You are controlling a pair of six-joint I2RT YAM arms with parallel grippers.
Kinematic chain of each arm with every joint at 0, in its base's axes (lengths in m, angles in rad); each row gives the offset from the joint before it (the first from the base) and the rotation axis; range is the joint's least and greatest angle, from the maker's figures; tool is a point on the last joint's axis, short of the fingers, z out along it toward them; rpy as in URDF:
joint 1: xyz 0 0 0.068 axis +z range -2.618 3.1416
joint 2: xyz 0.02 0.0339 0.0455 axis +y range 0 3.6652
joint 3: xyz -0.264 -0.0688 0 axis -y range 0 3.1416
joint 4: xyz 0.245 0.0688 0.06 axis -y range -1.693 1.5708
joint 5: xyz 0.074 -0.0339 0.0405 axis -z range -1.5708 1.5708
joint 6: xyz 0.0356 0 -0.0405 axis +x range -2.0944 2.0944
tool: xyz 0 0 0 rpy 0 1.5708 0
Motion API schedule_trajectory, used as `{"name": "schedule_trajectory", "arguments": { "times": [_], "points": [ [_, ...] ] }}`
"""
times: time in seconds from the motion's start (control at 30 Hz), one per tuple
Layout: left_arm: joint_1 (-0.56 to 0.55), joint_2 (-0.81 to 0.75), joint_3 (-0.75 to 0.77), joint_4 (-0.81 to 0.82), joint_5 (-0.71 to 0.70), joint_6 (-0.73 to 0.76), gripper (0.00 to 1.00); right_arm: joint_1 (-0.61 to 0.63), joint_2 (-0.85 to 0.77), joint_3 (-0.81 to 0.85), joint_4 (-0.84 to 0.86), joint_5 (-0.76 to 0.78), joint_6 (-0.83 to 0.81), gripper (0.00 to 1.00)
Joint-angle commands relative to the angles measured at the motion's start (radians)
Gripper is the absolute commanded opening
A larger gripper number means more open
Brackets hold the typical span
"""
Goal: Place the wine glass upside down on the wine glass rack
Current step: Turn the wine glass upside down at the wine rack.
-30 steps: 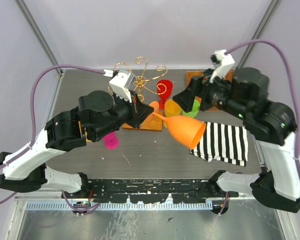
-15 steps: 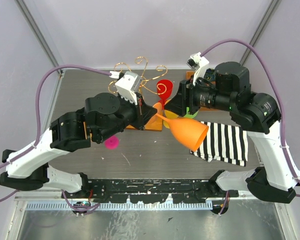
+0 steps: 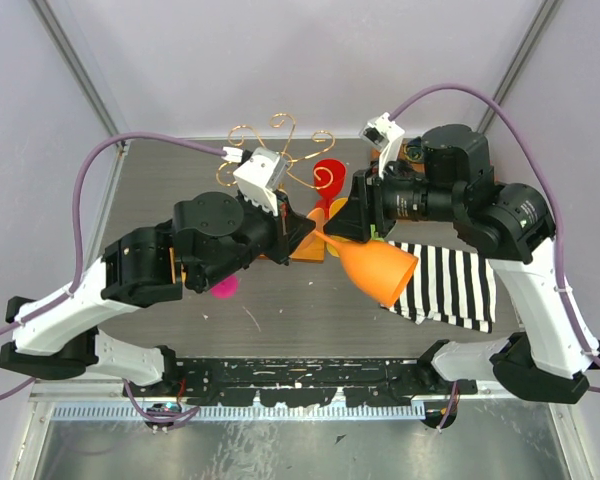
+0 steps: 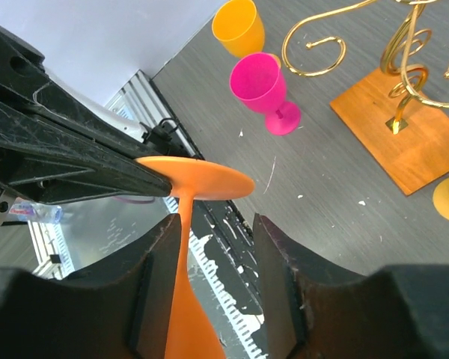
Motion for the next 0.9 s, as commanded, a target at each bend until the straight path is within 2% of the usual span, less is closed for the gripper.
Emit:
{"name": "schedule_trajectory", "arguments": {
  "times": [0.0, 0.17, 0.33, 0.5, 0.87],
  "points": [
    [-0.008, 0.002, 0.029, 0.019, -0.036, 0.02, 0.0, 0.003, -0.013, -0.022, 0.033, -0.085, -0.016, 0.47],
    [-0.008, -0.017, -0.051, 0.064, -0.067, 0.044, 0.0, 0.003, -0.008, -0.051, 0.038, -0.13, -0.022, 0.41],
    [-0.008, -0.006, -0.06, 0.057, -0.075, 0.056, 0.0, 0.003, -0.023, -0.115, 0.055, -0.153, -0.032, 0.31],
    [-0.009, 0.007, -0.055, 0.04, -0.086, 0.068, 0.0, 0.002, -0.027, -0.128, 0.059, -0.173, -0.038, 0.36],
    [-0.008, 0.013, -0.06, 0.021, -0.106, 0.072, 0.0, 0.002, -0.051, -0.157, 0.05, -0.185, -0.057, 0.33]
  ]
}}
